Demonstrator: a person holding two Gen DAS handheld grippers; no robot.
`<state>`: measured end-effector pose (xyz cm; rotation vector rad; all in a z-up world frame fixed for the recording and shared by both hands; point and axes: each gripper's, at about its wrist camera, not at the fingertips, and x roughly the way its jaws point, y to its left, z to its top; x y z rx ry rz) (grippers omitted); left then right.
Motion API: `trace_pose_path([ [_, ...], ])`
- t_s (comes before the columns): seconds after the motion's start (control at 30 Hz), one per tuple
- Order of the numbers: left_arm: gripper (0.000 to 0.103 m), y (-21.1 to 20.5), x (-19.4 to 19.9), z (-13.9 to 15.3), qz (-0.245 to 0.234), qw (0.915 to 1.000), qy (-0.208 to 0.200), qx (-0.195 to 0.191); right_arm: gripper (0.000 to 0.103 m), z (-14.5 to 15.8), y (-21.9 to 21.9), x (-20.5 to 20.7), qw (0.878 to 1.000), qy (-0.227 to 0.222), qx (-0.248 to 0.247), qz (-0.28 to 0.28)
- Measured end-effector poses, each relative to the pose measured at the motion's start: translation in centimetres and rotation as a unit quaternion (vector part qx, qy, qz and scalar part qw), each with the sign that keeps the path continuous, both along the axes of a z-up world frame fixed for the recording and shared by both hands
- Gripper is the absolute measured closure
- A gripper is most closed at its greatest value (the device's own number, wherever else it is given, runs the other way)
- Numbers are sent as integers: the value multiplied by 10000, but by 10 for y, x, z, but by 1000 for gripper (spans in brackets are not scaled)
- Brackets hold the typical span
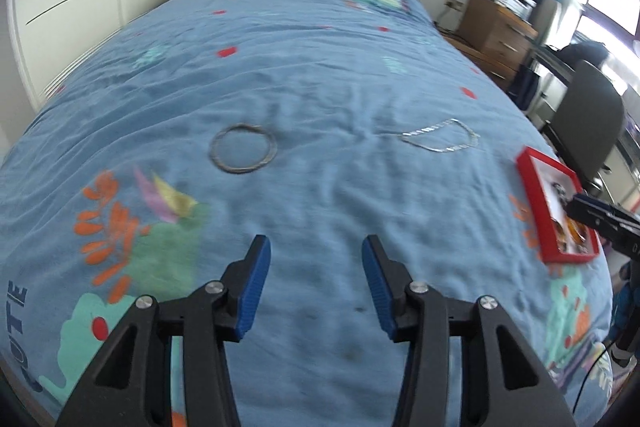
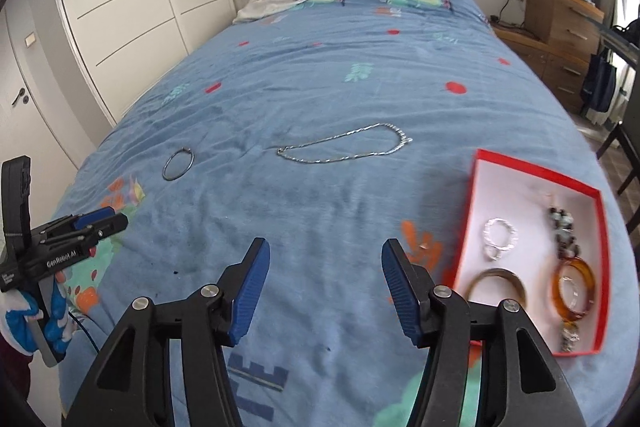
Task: Organize jewelry
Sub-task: 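Move the left tool toward the silver clasp bangle while the right tool approaches the chain necklace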
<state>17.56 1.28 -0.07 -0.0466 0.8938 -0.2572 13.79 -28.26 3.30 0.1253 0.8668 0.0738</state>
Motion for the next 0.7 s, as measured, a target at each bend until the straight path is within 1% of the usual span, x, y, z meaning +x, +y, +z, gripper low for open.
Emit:
trace_pose_path([
  [0.2, 57, 35, 52, -23, 487, 9988, 96, -26, 44, -36, 7, 49, 9994, 294, 180, 59],
  [0.23, 57, 39, 60, -27, 547, 9984, 105, -31, 42, -42, 8, 58, 9991, 343, 228, 45],
  [0.33, 57, 51, 87, -40, 702, 9974, 144, -98, 42, -59, 6, 82, 9983, 456, 375, 3],
  [0.47, 57, 58, 118, -53, 817, 9963, 213, -134, 39, -76, 5, 111, 9968, 528, 599, -46],
  [0.57, 57, 60, 135, -62, 844, 9958, 283, -203, 37, -85, 5, 133, 9957, 552, 743, -94],
  [0.7, 57, 63, 153, -75, 885, 9952, 359, -195, 33, -94, 2, 161, 9938, 543, 946, -195],
])
